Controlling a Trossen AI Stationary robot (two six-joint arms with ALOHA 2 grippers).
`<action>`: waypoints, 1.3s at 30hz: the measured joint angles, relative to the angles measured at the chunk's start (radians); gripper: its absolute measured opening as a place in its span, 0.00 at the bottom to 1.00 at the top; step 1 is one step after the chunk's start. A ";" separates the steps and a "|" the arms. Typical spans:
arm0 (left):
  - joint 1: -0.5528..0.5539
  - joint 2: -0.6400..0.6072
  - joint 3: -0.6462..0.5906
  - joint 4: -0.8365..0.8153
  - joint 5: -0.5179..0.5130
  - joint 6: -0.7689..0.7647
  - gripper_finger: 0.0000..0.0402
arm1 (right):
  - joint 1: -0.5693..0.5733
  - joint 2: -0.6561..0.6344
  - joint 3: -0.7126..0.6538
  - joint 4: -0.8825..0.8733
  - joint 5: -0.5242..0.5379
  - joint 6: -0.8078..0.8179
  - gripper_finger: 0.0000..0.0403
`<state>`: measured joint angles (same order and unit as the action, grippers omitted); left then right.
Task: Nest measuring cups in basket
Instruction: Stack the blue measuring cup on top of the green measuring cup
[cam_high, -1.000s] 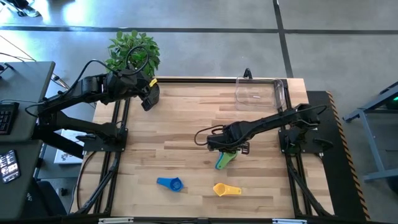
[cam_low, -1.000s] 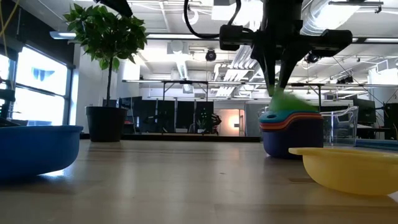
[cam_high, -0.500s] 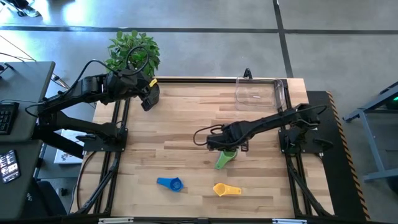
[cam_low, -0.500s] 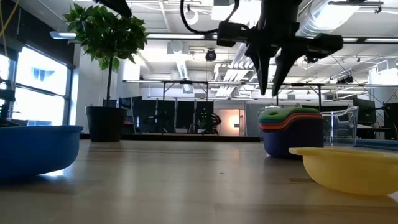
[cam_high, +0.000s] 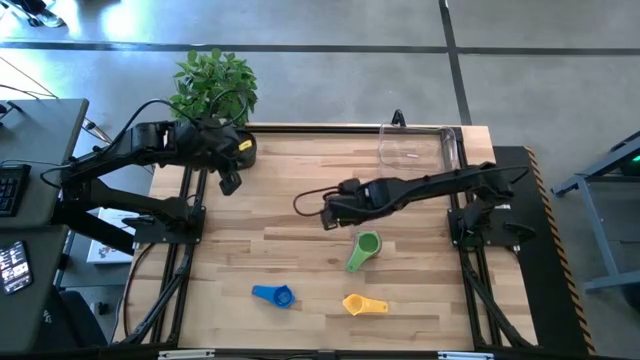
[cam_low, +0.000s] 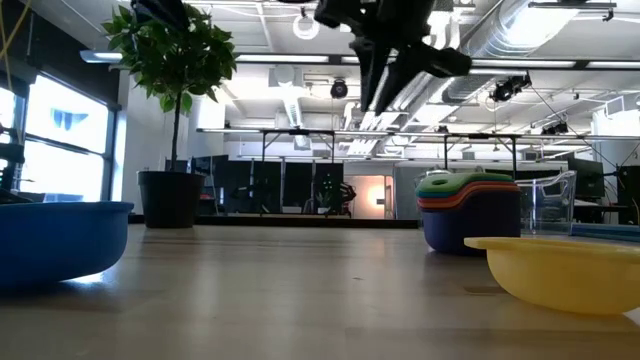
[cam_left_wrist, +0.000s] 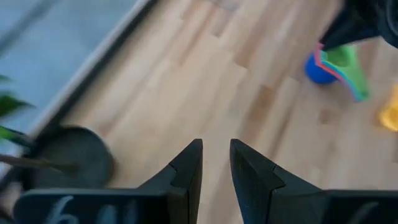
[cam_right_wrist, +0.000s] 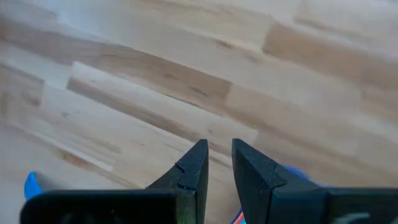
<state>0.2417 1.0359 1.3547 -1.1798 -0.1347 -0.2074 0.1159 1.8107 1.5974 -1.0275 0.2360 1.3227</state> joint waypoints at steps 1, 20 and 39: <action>0.000 0.000 0.000 -0.008 0.023 -0.024 0.18 | -0.008 0.000 0.015 -0.001 0.000 -0.045 0.16; -0.229 0.033 0.000 -0.027 0.083 -0.294 0.18 | -0.144 0.000 0.270 -0.280 -0.075 -0.700 0.16; -0.511 0.298 0.000 -0.028 -0.034 -0.551 0.18 | -0.227 -0.002 0.362 -0.544 -0.008 -0.929 0.16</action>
<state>-0.2694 1.3341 1.3548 -1.2075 -0.1684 -0.7581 -0.1116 1.8091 1.9591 -1.5715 0.2284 0.3940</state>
